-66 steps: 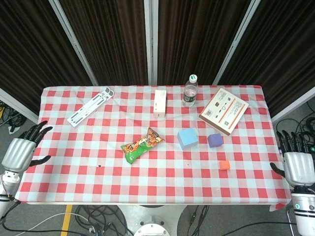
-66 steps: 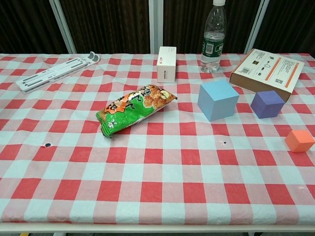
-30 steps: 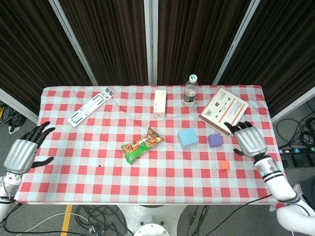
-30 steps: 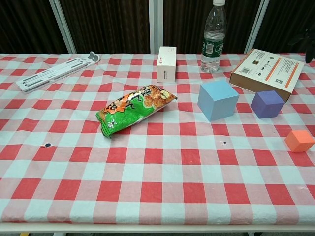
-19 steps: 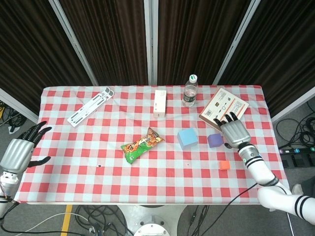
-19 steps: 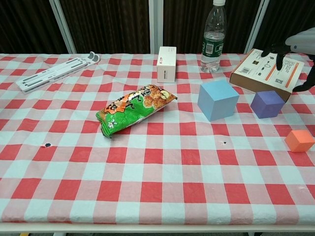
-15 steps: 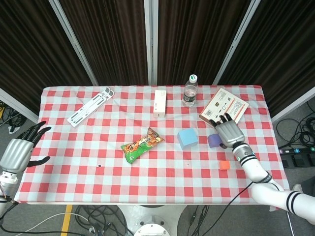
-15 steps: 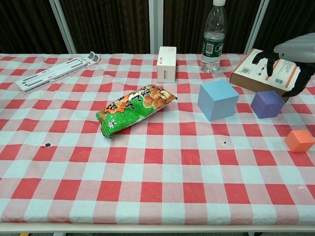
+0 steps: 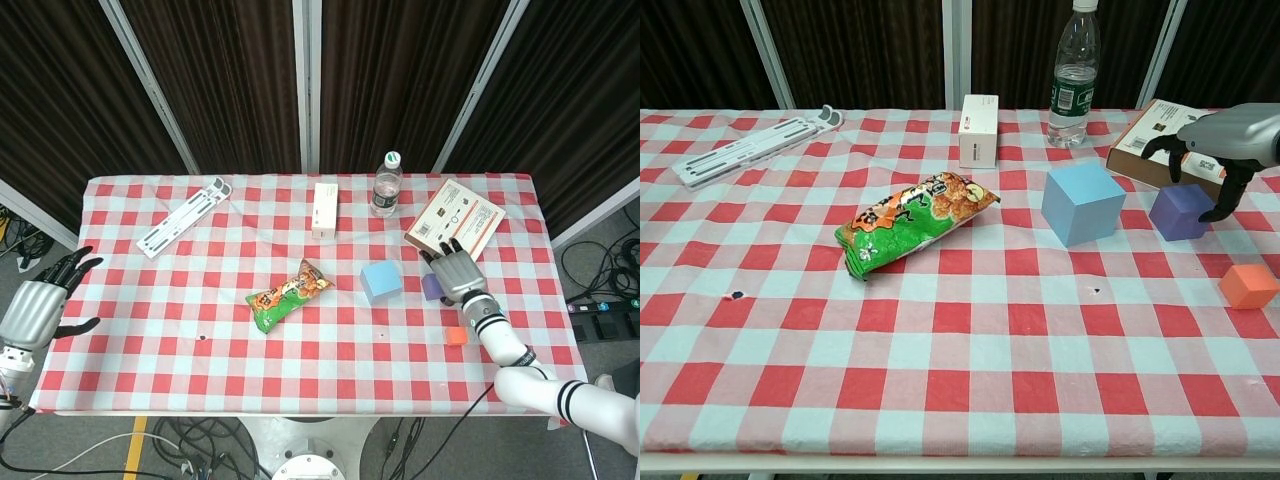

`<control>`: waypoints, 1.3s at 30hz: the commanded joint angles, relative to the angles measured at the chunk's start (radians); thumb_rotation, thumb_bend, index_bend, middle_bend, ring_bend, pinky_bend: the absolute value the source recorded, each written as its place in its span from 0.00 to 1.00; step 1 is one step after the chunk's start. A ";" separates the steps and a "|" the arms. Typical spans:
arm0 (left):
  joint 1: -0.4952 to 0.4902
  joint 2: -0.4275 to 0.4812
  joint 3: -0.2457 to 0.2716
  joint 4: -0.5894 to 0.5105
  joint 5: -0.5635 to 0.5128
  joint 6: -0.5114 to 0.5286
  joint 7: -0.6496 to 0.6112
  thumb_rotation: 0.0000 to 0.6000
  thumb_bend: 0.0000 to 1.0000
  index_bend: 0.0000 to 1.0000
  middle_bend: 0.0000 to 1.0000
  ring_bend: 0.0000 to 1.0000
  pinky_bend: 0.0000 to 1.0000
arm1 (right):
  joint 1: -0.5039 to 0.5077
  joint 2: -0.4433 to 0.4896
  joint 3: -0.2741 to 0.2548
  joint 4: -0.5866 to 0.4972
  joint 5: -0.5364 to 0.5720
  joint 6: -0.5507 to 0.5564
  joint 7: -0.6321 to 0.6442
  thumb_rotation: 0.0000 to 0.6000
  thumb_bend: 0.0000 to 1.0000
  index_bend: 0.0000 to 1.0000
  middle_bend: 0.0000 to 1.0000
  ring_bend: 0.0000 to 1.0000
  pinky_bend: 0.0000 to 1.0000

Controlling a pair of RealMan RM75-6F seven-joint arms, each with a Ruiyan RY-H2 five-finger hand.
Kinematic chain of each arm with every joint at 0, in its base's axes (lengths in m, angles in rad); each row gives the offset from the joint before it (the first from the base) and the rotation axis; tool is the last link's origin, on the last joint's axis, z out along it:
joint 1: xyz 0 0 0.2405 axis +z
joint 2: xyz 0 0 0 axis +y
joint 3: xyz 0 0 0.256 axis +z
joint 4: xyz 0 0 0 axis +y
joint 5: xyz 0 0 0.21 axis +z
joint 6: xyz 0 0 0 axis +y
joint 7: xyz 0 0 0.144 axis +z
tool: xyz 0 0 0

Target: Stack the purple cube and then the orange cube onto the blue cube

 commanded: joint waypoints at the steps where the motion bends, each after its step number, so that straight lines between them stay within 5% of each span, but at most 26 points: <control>1: 0.000 0.000 -0.001 0.002 -0.002 0.000 0.000 1.00 0.09 0.22 0.17 0.17 0.35 | 0.004 -0.014 -0.009 0.019 -0.006 0.001 0.006 1.00 0.10 0.14 0.31 0.08 0.00; 26: -0.001 0.000 -0.006 0.010 -0.012 -0.003 -0.007 1.00 0.09 0.21 0.17 0.17 0.35 | -0.001 -0.045 -0.021 0.053 -0.040 0.043 0.051 1.00 0.14 0.21 0.44 0.15 0.07; 32: 0.000 0.000 -0.006 0.014 -0.015 -0.006 -0.017 1.00 0.09 0.22 0.17 0.17 0.35 | 0.003 -0.009 -0.002 -0.009 -0.054 0.068 0.057 1.00 0.14 0.21 0.46 0.18 0.11; 39: -0.002 0.003 -0.011 0.010 -0.019 -0.006 -0.021 1.00 0.09 0.22 0.17 0.17 0.35 | 0.051 0.119 0.075 -0.210 -0.045 0.125 0.010 1.00 0.14 0.21 0.46 0.18 0.11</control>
